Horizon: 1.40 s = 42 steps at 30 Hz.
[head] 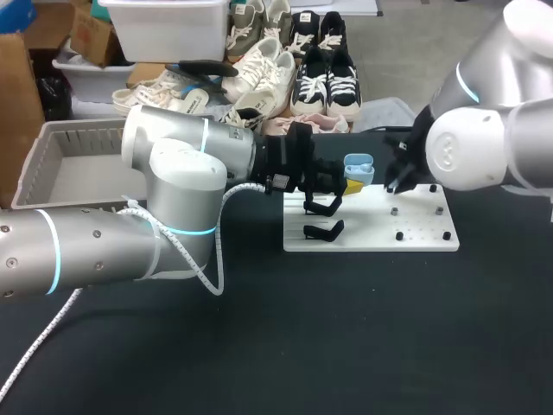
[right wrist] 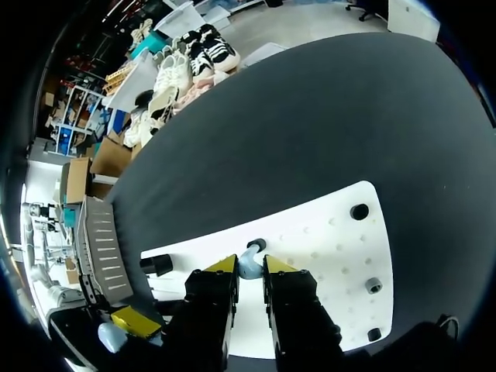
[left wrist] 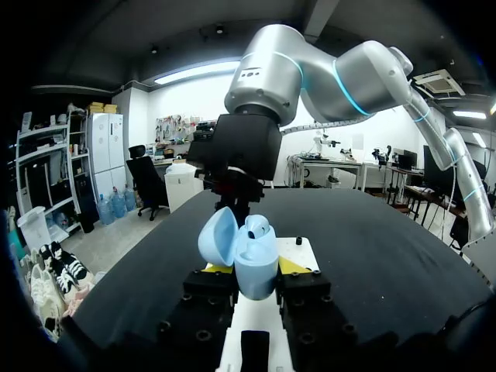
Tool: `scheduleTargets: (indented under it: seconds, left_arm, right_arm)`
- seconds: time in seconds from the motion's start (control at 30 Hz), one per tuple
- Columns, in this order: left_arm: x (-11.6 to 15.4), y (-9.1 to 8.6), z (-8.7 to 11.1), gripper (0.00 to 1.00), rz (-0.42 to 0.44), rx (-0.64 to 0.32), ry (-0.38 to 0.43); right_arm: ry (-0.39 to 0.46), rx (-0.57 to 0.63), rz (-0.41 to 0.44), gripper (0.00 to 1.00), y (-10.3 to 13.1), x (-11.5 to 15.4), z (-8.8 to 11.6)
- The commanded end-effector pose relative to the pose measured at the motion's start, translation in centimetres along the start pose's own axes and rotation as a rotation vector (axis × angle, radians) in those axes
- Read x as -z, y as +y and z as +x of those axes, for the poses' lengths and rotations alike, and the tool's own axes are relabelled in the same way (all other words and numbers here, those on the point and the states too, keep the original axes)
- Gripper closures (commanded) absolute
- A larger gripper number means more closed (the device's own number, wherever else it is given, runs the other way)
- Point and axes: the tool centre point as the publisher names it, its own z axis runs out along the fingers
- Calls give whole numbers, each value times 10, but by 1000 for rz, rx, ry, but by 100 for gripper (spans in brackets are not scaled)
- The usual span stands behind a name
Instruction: Pick up each earbud case from the left stands, insert the matching earbuds, close the lid, and place the case in the box.
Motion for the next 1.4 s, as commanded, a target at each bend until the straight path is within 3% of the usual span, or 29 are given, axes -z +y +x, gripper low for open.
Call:
scheduleTargets:
  seconds: [0.03,0.4,0.73,1.07,1.4]
  left_arm:
    - [0,1,0,100,0,0,-1]
    - [0,1,0,100,0,0,-1]
    - [0,1,0,100,0,0,-1]
    - [0,1,0,100,0,0,-1]
    - [0,1,0,100,0,0,-1]
  right_arm:
    - [-18,-20,3,100,-2,17,8]
    - [-37,-4,-18,100,7,61,28]
    - [-100,105,-33,100,35,127,44]
    - [-69,339,105,100,76,166,62]
    - [19,592,264,100,108,170,86]
